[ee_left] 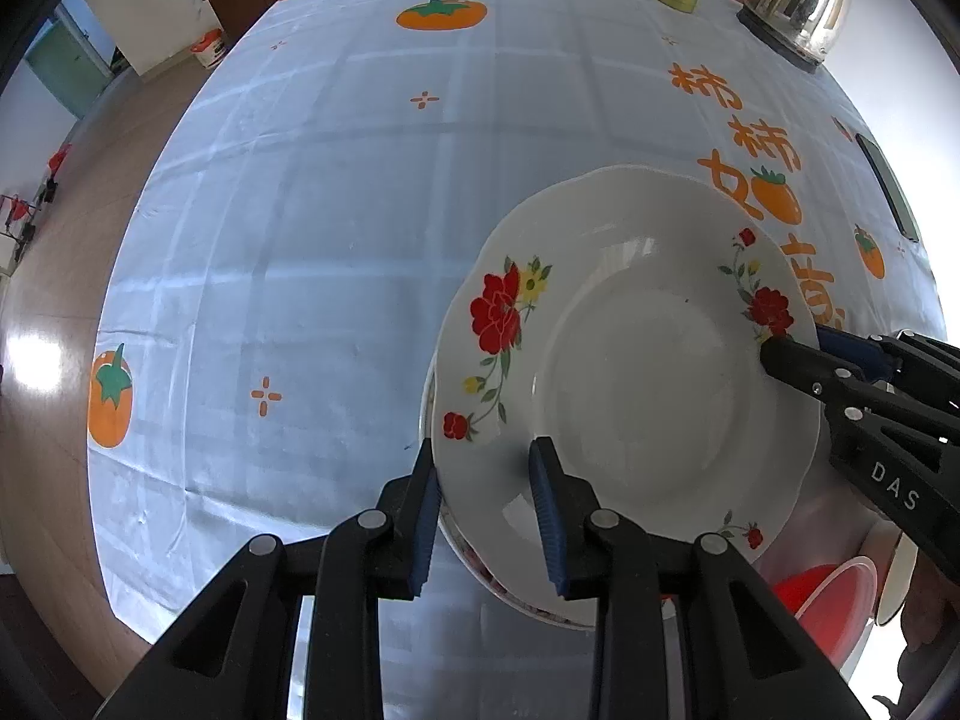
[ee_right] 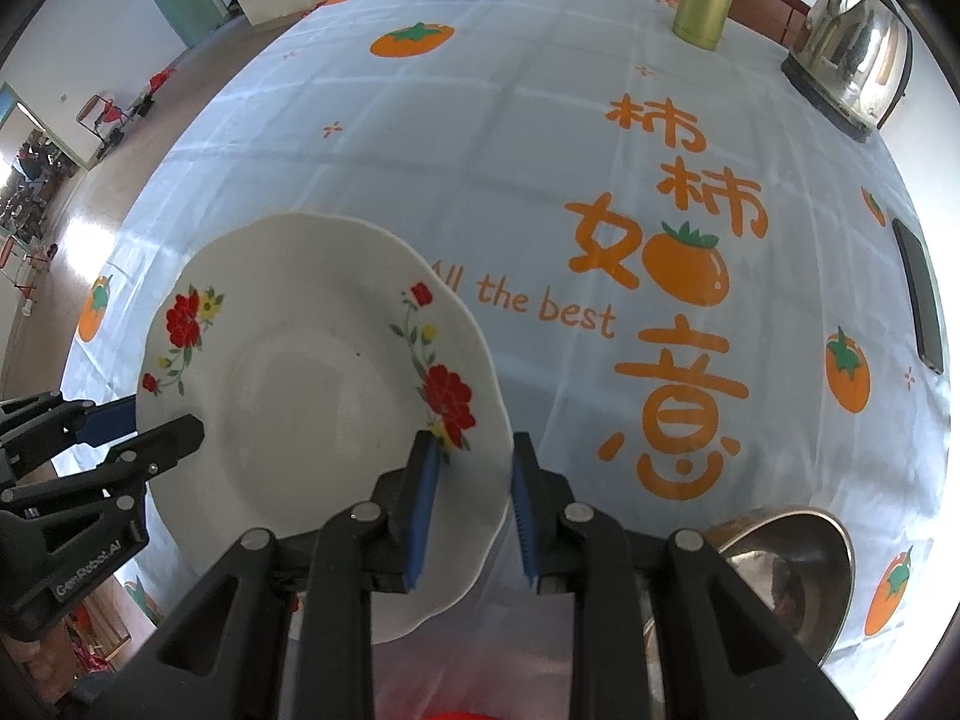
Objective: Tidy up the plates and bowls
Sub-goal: 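Lower the red-flower plate onto the floral plate stack with both grippers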
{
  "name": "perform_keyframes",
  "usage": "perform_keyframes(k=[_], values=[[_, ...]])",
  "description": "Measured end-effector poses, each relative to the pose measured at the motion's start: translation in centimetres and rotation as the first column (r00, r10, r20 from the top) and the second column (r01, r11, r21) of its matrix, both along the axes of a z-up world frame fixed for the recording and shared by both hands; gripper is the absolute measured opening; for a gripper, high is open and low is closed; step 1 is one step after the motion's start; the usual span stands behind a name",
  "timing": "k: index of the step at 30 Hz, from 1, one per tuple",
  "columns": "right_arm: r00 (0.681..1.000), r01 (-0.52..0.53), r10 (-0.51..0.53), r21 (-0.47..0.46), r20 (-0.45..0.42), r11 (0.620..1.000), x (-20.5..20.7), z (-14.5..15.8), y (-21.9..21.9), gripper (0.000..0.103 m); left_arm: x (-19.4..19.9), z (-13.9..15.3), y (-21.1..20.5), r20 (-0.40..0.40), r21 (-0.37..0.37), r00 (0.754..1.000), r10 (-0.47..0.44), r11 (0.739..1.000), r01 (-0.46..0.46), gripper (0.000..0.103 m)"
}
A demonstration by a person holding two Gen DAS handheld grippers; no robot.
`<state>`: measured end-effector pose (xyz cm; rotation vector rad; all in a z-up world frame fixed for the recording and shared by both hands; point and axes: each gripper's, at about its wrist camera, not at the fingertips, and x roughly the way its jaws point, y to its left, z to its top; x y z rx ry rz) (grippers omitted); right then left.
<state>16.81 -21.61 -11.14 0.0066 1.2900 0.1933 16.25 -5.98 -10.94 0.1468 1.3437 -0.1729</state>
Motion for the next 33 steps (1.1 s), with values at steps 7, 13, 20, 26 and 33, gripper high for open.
perform_keyframes(k=[7, 13, 20, 26, 33], values=[[1.000, 0.001, -0.001, -0.009, 0.004, 1.000, 0.2, -0.2, -0.1, 0.025, 0.4, -0.2, -0.2, -0.003, -0.009, 1.000, -0.002, 1.000, 0.002, 0.032], [1.000, -0.004, 0.004, -0.029, 0.015, 1.000, 0.2, -0.2, 0.1, 0.025, 0.3, -0.2, -0.3, 0.007, -0.004, 1.000, -0.012, 1.000, 0.012, 0.032], [0.999, -0.025, 0.027, -0.074, 0.027, 0.997, 0.2, -0.1, 0.6, 0.026, 0.1, -0.2, -0.6, 0.020, 0.014, 0.999, -0.040, 0.999, 0.040, 0.033], [0.999, -0.033, 0.036, -0.089, 0.033, 0.995, 0.2, -0.2, 0.8, 0.027, -0.2, -0.2, -0.5, 0.031, 0.011, 0.998, -0.046, 0.999, 0.045, 0.034], [0.998, -0.037, 0.042, -0.096, 0.043, 0.995, 0.1, -0.2, 0.9, 0.028, -0.4, -0.1, -0.4, 0.031, 0.003, 0.998, -0.054, 0.999, 0.054, 0.034]])
